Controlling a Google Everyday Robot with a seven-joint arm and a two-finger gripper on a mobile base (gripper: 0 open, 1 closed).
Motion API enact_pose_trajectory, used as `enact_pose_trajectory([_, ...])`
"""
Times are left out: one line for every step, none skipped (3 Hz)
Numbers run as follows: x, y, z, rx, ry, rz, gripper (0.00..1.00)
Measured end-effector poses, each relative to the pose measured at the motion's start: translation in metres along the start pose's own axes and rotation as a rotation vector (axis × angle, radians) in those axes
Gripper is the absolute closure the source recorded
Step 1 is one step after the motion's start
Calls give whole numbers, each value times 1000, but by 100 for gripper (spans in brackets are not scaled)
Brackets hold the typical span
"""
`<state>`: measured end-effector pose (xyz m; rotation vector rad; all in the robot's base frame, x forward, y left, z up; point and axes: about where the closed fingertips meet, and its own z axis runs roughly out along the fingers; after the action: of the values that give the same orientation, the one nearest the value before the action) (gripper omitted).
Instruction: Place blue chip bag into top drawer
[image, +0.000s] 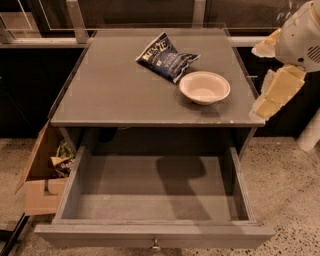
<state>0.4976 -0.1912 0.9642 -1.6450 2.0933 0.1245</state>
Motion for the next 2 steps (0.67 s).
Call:
enact_pose_trajectory([-13, -39, 22, 4, -81, 43, 0])
enact_pose_trajectory([-24, -76, 39, 54, -90, 103, 0])
